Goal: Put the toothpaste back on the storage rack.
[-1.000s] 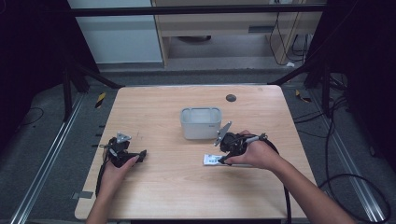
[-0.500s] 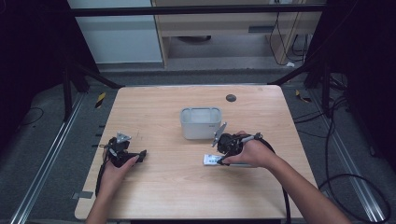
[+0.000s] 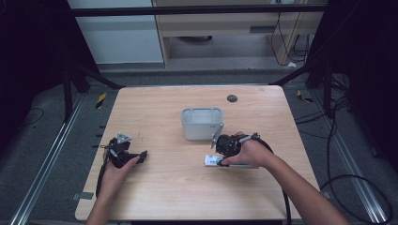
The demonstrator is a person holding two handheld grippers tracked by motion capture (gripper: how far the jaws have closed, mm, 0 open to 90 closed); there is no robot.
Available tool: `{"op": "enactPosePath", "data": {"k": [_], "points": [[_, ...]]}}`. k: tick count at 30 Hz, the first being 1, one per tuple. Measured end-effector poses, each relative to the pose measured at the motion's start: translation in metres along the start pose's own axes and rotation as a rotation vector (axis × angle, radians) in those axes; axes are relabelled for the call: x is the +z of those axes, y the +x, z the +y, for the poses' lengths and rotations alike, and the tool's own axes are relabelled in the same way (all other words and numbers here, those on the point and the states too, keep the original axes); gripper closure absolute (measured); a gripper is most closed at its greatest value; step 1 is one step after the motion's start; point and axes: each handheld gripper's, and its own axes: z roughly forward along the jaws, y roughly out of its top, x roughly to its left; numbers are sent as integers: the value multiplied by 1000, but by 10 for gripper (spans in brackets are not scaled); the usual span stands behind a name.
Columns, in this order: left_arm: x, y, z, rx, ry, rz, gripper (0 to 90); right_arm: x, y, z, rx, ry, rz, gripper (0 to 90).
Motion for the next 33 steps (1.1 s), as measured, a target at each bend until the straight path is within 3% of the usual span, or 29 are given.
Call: {"op": "enactPosePath", "data": {"k": [33], "points": [[0, 0, 0, 0, 0, 0, 0, 10, -2, 3, -32, 33, 22, 530]]}}
